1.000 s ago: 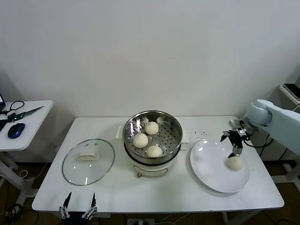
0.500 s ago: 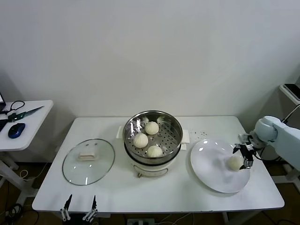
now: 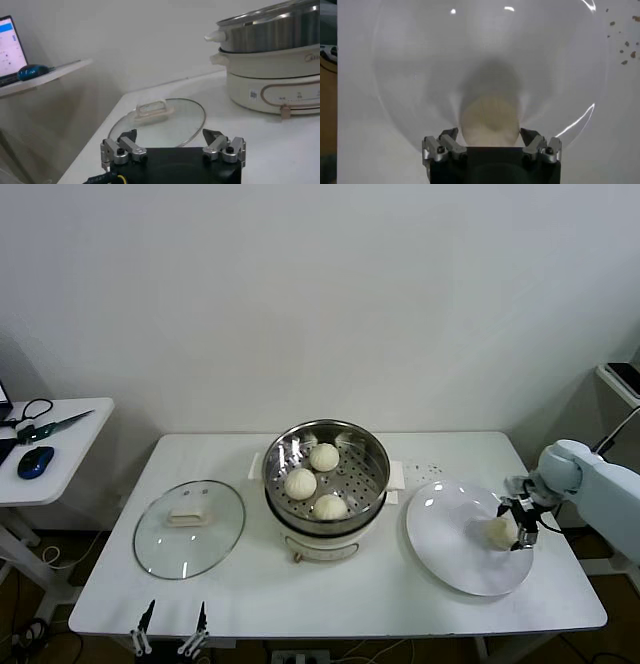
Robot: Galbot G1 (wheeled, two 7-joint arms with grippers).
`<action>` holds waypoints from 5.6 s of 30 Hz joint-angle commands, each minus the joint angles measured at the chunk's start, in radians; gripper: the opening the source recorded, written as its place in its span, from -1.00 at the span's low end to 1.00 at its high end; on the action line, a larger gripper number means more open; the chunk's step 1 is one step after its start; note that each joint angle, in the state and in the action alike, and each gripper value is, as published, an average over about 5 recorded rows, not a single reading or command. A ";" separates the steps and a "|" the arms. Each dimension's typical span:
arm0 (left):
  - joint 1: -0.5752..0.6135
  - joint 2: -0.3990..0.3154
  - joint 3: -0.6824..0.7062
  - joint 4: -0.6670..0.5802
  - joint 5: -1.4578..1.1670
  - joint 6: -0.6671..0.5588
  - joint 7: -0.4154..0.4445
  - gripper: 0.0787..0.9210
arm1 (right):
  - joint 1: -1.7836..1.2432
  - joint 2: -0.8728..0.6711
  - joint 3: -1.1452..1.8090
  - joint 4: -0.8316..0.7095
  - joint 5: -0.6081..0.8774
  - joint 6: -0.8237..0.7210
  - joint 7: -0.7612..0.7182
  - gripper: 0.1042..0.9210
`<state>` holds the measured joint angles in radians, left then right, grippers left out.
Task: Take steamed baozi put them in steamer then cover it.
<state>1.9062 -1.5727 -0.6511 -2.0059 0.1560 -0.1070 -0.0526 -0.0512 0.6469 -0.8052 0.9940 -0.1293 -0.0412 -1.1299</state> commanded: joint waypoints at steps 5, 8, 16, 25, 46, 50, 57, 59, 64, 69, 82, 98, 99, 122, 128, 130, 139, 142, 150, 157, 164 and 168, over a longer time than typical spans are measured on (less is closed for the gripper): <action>-0.001 0.000 0.006 0.001 0.005 0.001 -0.001 0.77 | -0.004 0.015 0.003 -0.021 0.001 0.004 -0.004 0.51; -0.001 0.000 0.007 0.000 0.005 0.001 -0.001 0.77 | 0.006 0.010 -0.006 -0.018 0.015 0.004 -0.005 0.48; -0.001 0.003 0.022 -0.004 0.005 0.000 0.002 0.77 | 0.227 -0.007 -0.206 0.035 0.267 -0.057 0.017 0.46; -0.012 0.004 0.050 -0.014 0.002 -0.003 0.007 0.77 | 0.789 0.139 -0.718 0.062 0.659 -0.104 0.022 0.47; -0.052 0.031 0.168 -0.056 0.063 0.019 0.012 0.77 | 0.953 0.601 -0.996 0.091 1.054 -0.215 0.087 0.47; -0.064 0.030 0.184 -0.053 0.066 0.022 0.000 0.77 | 0.895 0.656 -0.985 0.065 1.038 -0.222 0.102 0.49; -0.074 0.033 0.168 -0.046 0.061 0.022 0.001 0.77 | 0.800 0.679 -0.967 0.057 0.995 -0.231 0.120 0.49; -0.075 0.033 0.161 -0.044 0.059 0.022 0.003 0.77 | 0.777 0.677 -0.967 0.054 0.977 -0.230 0.123 0.49; -0.081 0.033 0.151 -0.039 0.058 0.025 0.008 0.77 | 0.728 0.671 -0.958 0.037 0.935 -0.229 0.130 0.50; -0.087 0.033 0.140 -0.036 0.056 0.028 0.014 0.77 | 0.698 0.666 -0.939 0.020 0.906 -0.227 0.132 0.51; -0.079 0.032 0.135 -0.035 0.060 0.025 0.017 0.77 | 0.701 0.653 -0.913 0.033 0.893 -0.231 0.138 0.72; -0.063 0.038 0.125 -0.039 0.067 0.019 0.020 0.77 | 0.833 0.446 -0.793 0.097 0.932 -0.089 0.129 0.76; -0.061 0.039 0.122 -0.040 0.066 0.019 0.020 0.77 | 0.832 0.418 -0.782 0.105 0.941 -0.053 0.166 0.76; -0.104 0.041 0.021 -0.119 0.057 0.079 0.071 0.77 | -0.204 -0.056 0.321 0.406 0.931 0.259 0.928 0.76; -0.128 0.034 0.021 -0.125 0.121 0.098 0.071 0.77 | -0.528 -0.057 0.685 0.484 0.865 0.230 0.933 0.76; -0.138 0.034 0.017 -0.126 0.167 0.102 0.072 0.77 | -0.633 -0.046 0.788 0.512 0.842 0.215 0.942 0.76; -0.175 0.044 -0.061 -0.121 0.671 0.094 0.070 0.77 | -0.974 0.070 1.094 0.606 0.758 0.168 0.970 0.76; -0.176 0.059 -0.088 -0.117 0.918 0.093 0.076 0.77 | -1.055 0.138 1.177 0.628 0.749 0.160 0.968 0.76; -0.231 0.100 -0.078 -0.013 1.404 0.094 0.057 0.77 | -1.177 0.250 1.297 0.631 0.707 0.166 0.944 0.76; -0.392 0.130 -0.038 0.174 1.454 0.125 -0.039 0.77 | -1.222 0.288 1.324 0.616 0.660 0.169 0.930 0.76; -0.532 0.142 -0.018 0.347 1.430 0.114 -0.063 0.77 | -1.229 0.309 1.328 0.589 0.609 0.169 0.928 0.76; -0.590 0.146 0.000 0.433 1.419 0.126 -0.061 0.77 | -1.228 0.315 1.328 0.579 0.586 0.168 0.929 0.76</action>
<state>1.4929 -1.4421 -0.6742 -1.8093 1.4713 0.0033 -0.0780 -1.2153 0.9269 0.4643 1.5778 0.5135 0.1289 -0.2014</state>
